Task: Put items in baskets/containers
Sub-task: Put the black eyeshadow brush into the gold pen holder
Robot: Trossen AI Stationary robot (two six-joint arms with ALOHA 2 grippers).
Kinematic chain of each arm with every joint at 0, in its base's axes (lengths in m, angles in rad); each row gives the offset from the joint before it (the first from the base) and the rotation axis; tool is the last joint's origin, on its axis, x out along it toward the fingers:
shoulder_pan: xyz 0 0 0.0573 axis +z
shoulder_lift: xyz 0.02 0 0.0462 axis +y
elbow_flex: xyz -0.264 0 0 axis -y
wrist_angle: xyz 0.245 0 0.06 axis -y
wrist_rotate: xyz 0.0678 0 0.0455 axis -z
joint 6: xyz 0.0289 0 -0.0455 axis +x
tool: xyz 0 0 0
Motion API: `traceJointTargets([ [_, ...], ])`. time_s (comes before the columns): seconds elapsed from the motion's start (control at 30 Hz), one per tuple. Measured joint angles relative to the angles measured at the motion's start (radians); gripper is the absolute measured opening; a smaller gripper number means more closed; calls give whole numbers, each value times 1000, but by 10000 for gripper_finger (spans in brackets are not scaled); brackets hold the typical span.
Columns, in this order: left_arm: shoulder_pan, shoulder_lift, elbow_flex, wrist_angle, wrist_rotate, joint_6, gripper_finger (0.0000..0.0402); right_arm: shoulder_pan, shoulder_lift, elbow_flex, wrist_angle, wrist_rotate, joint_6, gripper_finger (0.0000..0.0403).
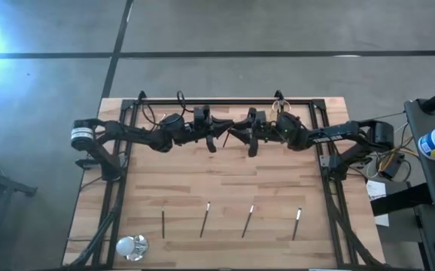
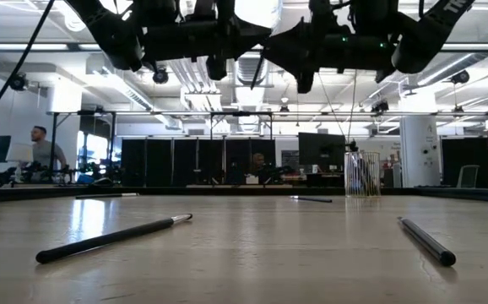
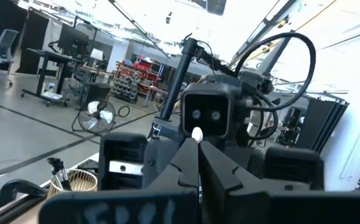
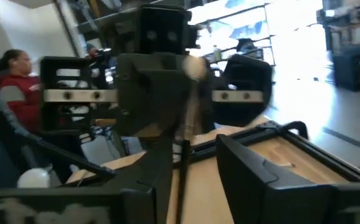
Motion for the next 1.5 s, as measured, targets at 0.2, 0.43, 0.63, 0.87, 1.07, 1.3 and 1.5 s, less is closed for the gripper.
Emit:
traceJointTargets([
  [0.2,0,0,0,-1,3,11,0,2,-6,3,1,-8,-40,38],
  [0.43,1,-11,0,-54,10,-22,15,-6,-17,-10,-39,1,-70,17],
  [0.63,4,-74,-7,-169,-64,-7,55,-56,-141,-56,-192,97,-140,15],
  [0.87,4,-135,-73,-178,-60,23,72,-192,-393,-139,-499,358,-242,14],
  [1.07,4,-138,-143,-184,-59,17,72,-388,-487,-196,-592,525,-296,14],
  [1.3,2,-135,-184,-176,-74,-7,73,-564,-396,-203,-581,497,-290,14],
  [1.5,2,-135,-196,-187,-76,-16,73,-593,-273,-203,-580,440,-156,13],
])
